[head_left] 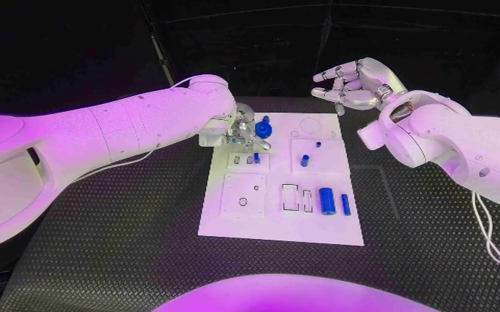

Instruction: Assemble the parts on the task board

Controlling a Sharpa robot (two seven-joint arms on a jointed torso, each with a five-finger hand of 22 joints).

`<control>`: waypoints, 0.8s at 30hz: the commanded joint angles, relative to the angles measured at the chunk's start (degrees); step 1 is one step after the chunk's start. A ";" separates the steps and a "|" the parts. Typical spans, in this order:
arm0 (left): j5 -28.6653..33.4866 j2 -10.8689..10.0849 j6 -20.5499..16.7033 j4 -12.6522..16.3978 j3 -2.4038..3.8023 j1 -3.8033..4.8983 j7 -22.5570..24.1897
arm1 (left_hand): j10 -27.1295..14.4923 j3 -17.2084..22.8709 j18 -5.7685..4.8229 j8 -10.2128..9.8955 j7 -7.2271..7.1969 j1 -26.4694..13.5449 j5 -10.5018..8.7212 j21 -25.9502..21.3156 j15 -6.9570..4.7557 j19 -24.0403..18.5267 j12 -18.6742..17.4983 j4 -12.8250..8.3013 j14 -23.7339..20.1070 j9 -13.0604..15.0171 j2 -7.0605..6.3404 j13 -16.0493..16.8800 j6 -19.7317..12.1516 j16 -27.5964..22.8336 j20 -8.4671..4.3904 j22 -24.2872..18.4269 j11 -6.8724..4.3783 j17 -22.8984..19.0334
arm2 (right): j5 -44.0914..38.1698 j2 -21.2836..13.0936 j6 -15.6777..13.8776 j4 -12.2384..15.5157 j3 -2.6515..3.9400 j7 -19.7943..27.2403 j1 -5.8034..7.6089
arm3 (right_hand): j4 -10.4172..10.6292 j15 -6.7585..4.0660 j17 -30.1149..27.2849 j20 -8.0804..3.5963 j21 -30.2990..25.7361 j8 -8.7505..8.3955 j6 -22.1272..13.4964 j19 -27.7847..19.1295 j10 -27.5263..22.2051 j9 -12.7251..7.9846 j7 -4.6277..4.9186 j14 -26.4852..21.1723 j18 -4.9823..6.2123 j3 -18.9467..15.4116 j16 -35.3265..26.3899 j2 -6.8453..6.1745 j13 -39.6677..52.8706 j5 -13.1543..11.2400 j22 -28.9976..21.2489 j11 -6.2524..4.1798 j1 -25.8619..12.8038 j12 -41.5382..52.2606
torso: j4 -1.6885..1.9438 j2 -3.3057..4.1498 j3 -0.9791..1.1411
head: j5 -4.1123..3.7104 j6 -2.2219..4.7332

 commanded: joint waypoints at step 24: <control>-1.24 1.79 4.63 -2.09 0.02 -0.45 -1.02 | -0.88 -0.11 -0.70 2.08 0.06 2.66 0.05 -0.06 -0.42 -0.50 0.28 -0.70 5.18 2.28 1.18 -0.04 -1.96 0.03 -0.07 0.03 -0.11 12.78 | -0.44 0.41 -0.05 -0.47 0.05 -0.60 0.13 | -0.26 -0.41 -1.14 0.06 -1.36 0.57 -0.25 -0.64 -0.56 -0.07 0.04 1.81 0.61 -0.72 -1.23 0.88 -0.67 1.87 -1.42 0.01 0.09 -0.11 | 0.32 0.14 -0.07 | -0.04 -0.88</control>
